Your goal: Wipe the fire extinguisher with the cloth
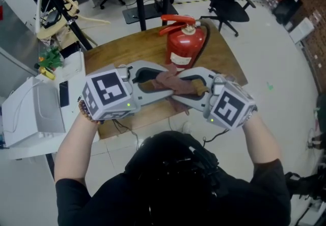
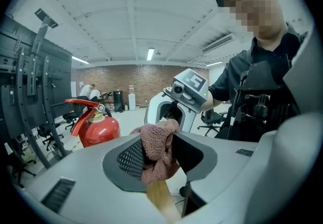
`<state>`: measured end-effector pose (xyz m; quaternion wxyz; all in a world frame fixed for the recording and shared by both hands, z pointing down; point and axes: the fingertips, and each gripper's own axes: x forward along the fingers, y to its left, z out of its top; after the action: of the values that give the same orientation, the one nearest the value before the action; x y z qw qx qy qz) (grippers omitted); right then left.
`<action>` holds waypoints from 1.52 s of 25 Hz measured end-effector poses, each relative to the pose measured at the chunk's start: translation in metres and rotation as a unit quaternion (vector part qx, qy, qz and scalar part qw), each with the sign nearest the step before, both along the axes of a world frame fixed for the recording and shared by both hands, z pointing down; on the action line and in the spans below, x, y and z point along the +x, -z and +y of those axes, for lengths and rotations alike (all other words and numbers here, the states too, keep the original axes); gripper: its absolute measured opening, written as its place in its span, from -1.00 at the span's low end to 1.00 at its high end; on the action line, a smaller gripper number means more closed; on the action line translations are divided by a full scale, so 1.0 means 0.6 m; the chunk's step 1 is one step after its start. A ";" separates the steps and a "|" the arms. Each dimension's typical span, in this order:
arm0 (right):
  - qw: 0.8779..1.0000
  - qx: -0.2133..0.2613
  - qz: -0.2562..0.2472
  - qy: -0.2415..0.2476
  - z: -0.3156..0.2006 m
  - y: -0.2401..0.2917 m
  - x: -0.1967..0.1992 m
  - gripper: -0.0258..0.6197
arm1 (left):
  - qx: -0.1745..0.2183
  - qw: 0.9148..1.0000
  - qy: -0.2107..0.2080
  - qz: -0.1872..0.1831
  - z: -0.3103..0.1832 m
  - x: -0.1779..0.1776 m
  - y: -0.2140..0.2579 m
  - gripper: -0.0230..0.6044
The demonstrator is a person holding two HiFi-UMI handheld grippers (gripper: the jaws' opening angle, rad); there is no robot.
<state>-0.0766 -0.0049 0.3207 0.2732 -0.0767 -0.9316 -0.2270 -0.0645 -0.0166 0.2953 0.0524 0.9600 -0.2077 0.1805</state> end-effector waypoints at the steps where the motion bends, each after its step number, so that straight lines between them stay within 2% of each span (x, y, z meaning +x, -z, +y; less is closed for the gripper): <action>1: 1.000 0.003 0.003 -0.001 -0.001 -0.004 0.000 -0.42 | 0.004 1.000 0.003 -0.004 -0.002 0.000 -0.004 -0.48; 6: 1.000 -0.005 -0.018 -0.018 -0.014 -0.003 -0.004 -0.40 | 0.014 1.000 0.025 0.009 -0.013 -0.009 -0.003 -0.65; 10: 0.999 -0.013 -0.034 -0.030 -0.028 0.004 -0.007 -0.34 | 0.026 0.998 0.047 0.027 -0.026 -0.016 0.005 -0.67; 17: 0.998 -0.020 -0.046 -0.028 -0.038 0.010 0.000 -0.30 | 0.029 0.997 0.064 0.036 -0.032 -0.022 0.007 -0.68; 21: 0.999 0.002 -0.045 -0.025 -0.041 0.015 0.002 -0.42 | 0.032 0.996 0.071 0.044 -0.033 -0.025 0.009 -0.66; 23: 0.998 0.015 -0.051 -0.021 -0.043 0.021 0.001 -0.44 | 0.038 0.995 0.083 0.049 -0.039 -0.030 0.013 -0.51; 25: 0.998 0.020 -0.052 -0.013 -0.041 0.024 0.002 -0.44 | 0.035 0.994 0.090 0.046 -0.042 -0.035 0.012 -0.24; 29: 0.999 0.024 -0.045 0.018 -0.028 0.022 0.007 -0.45 | -0.008 0.997 0.055 0.049 -0.030 -0.022 -0.005 -0.02; 32: 0.998 0.029 -0.044 0.043 -0.012 0.020 0.007 -0.44 | -0.045 0.997 0.010 0.057 -0.012 0.002 -0.019 -0.02; 34: 0.997 0.040 -0.035 0.047 -0.009 0.014 0.008 -0.44 | -0.056 0.997 -0.005 0.057 -0.006 0.010 -0.026 -0.03; 37: 0.997 0.060 -0.016 0.038 -0.017 -0.001 0.011 -0.41 | -0.055 0.997 0.005 0.054 -0.012 0.002 -0.031 -0.41; 38: 0.997 0.061 -0.015 0.034 -0.019 -0.003 0.012 -0.37 | -0.053 0.997 0.009 0.054 -0.014 0.000 -0.031 -0.47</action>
<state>-0.0696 -0.0164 0.3226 0.2553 -0.0885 -0.9170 -0.2935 -0.0648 -0.0250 0.3140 0.1155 0.9623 -0.2035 0.1387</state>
